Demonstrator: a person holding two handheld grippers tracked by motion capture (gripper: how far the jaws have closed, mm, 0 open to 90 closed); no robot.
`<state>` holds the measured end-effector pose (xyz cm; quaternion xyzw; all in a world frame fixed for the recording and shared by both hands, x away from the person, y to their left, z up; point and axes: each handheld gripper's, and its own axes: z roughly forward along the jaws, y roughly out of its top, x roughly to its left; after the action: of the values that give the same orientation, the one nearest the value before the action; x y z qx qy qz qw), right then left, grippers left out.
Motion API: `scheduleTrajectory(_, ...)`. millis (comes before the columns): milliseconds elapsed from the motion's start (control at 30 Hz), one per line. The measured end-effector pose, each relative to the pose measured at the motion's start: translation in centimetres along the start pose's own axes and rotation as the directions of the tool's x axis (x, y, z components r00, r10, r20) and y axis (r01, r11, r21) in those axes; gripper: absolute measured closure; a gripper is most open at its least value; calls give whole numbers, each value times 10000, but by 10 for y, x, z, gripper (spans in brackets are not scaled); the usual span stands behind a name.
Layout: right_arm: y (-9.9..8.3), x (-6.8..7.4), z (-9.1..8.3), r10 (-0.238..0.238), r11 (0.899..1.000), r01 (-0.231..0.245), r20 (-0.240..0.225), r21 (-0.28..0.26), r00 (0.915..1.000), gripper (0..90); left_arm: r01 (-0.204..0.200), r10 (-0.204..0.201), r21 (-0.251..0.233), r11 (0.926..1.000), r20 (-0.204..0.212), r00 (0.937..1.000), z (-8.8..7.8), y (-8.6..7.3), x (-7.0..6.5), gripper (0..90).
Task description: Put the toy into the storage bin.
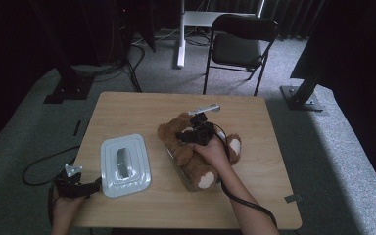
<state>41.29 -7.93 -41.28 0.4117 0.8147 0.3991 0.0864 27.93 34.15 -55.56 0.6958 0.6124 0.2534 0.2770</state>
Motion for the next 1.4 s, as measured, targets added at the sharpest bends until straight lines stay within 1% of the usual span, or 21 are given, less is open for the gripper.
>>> scheduleTrajectory(133,1,-4,2,224,9995,-219,-246,219,9994,307,2,-2,-2,10000,-2,10000,0,0,0,8)
scheduleTrajectory(233,1,-4,5,192,9990,-183,-237,397,9995,306,4,-4,-4,10000,0,10000,0,0,0,8)
scheduleTrajectory(267,1,-5,9,188,9973,-174,-188,707,9996,306,6,-6,-4,10000,-1,10000,0,0,0,8)
scheduleTrajectory(300,1,-5,9,188,9973,-174,-188,707,9996,306,6,-6,-4,10000,-1,10000,0,0,0,8)
scheduleTrajectory(333,0,-3,18,15,9938,-15,1,1111,10000,305,3,-3,-3,10000,1,10000,0,0,0,8)
scheduleTrajectory(400,-2,0,28,-182,9876,156,151,1561,9997,303,7,-7,-5,10000,0,10000,0,0,0,8)
scheduleTrajectory(433,-2,0,28,-182,9876,156,151,1561,9997,303,7,-7,-5,10000,0,10000,0,0,0,8)
scheduleTrajectory(467,-3,2,36,-333,9819,271,302,1873,9990,303,1,-1,-4,10000,1,10000,0,0,0,8)
scheduleTrajectory(500,-3,2,36,-333,9819,271,302,1873,9990,303,1,-1,-4,10000,1,10000,0,0,0,8)
scheduleTrajectory(533,-4,3,41,-456,9756,372,343,2164,9984,303,2,-2,-4,10000,2,10000,0,0,0,8)
scheduleTrajectory(667,-3,4,45,-483,9702,407,263,2390,9985,303,5,-5,-3,10000,0,10000,0,0,0,8)
scheduleTrajectory(900,-3,5,43,-523,9729,431,346,2270,9980,291,1,-1,-9,10000,10,10000,0,0,0,8)
scheduleTrajectory(967,0,5,37,-376,9762,289,366,2150,9986,272,6,-6,-9,10000,12,10000,0,0,0,8)
scheduleTrajectory(1067,5,5,22,-240,9869,204,207,1601,9995,281,6,-6,-10,10000,13,10000,0,0,0,8)
scheduleTrajectory(1100,5,5,22,-240,9869,204,207,1601,9995,281,6,-6,-10,10000,13,10000,0,0,0,8)
scheduleTrajectory(1167,7,8,10,-427,9904,382,312,1330,9986,281,8,-8,-10,10000,12,10000,0,0,0,8)
scheduleTrajectory(1267,9,9,-6,-362,9955,358,27,873,9993,281,6,-6,-7,10000,12,10000,0,0,0,8)
scheduleTrajectory(1300,9,9,-6,-362,9955,358,27,873,9993,281,6,-6,-7,10000,12,10000,0,0,0,8)
scheduleTrajectory(1333,10,8,-16,-249,9980,262,-231,577,9994,281,6,-6,-10,10000,9,10000,0,0,0,8)
scheduleTrajectory(1367,10,8,-16,-249,9980,262,-231,577,9994,281,6,-6,-10,10000,9,10000,0,0,0,8)
scheduleTrajectory(1400,10,9,-26,-321,9989,333,-367,336,9988,281,-12,12,-1,10000,15,10000,0,0,0,8)
